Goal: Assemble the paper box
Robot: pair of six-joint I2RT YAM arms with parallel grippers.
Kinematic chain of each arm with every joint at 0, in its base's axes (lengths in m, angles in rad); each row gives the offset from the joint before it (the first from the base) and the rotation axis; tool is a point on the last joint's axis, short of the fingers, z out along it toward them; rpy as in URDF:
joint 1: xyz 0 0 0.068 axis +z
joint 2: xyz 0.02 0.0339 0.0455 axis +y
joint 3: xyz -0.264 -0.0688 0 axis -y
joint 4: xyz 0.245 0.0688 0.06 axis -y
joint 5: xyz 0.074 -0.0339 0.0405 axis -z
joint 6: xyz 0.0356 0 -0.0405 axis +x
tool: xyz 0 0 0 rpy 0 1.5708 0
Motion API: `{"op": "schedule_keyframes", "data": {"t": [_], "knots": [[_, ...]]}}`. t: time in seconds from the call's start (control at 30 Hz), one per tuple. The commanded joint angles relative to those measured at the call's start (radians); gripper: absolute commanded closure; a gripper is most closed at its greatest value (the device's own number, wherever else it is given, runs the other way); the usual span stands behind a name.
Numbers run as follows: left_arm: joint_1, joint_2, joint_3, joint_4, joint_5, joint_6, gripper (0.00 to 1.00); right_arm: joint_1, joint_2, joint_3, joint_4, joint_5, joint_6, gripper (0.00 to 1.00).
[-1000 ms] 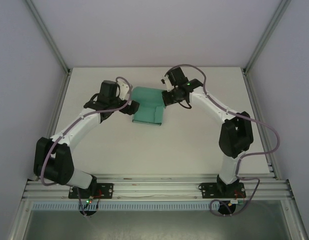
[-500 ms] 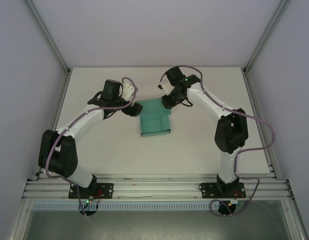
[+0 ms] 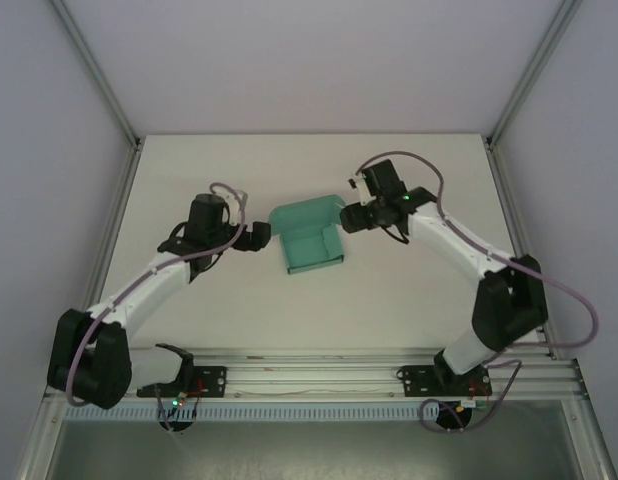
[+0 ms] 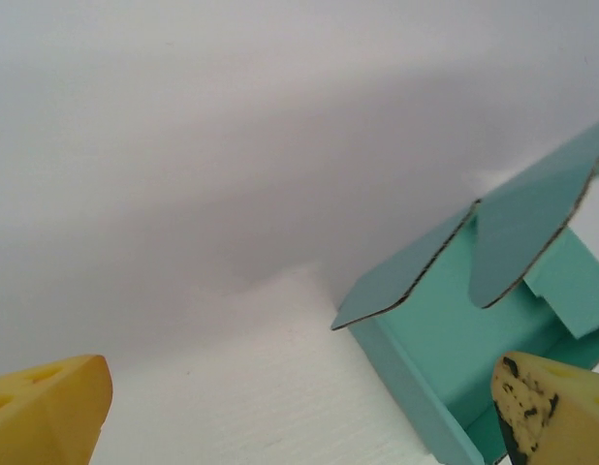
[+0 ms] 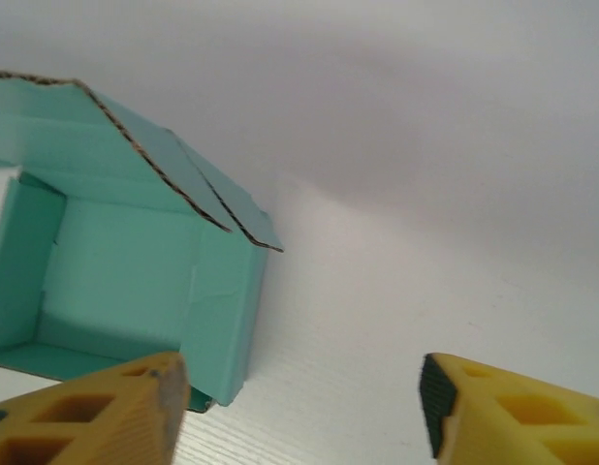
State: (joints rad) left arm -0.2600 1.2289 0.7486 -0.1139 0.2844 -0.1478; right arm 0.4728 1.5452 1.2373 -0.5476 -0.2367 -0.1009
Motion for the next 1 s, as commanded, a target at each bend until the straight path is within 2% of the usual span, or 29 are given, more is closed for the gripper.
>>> {"op": "schedule_keyframes", "data": {"t": [0.0,0.13,0.23,0.3,0.4,0.47,0.6,0.7,0.97], "knots": [[0.006,-0.01,-0.07,0.027,-0.1,-0.203,0.01,-0.016,0.004,-0.082,0.114,-0.036,0.142,0.45],[0.005,0.018,-0.157,0.11,0.082,-0.232,0.11,-0.024,0.061,-0.124,0.183,-0.142,0.207,0.58],[0.004,0.072,-0.19,0.165,0.142,-0.252,0.19,-0.024,0.112,-0.116,0.209,-0.189,0.228,0.6],[-0.001,0.116,-0.194,0.201,0.164,-0.26,0.3,-0.024,0.137,-0.121,0.248,-0.226,0.241,0.6],[-0.005,0.185,-0.193,0.277,0.223,-0.278,0.3,-0.024,0.168,-0.128,0.269,-0.245,0.26,0.63],[-0.011,0.223,-0.189,0.313,0.23,-0.285,0.31,-0.024,0.182,-0.137,0.279,-0.248,0.266,0.68],[-0.02,0.281,-0.168,0.346,0.257,-0.288,0.39,-0.024,0.203,-0.161,0.306,-0.263,0.283,0.7],[-0.034,0.313,-0.161,0.368,0.255,-0.294,0.42,-0.024,0.217,-0.175,0.326,-0.27,0.291,0.76],[-0.075,0.389,-0.131,0.423,0.255,-0.318,0.49,-0.023,0.235,-0.197,0.368,-0.313,0.306,0.82]]}}
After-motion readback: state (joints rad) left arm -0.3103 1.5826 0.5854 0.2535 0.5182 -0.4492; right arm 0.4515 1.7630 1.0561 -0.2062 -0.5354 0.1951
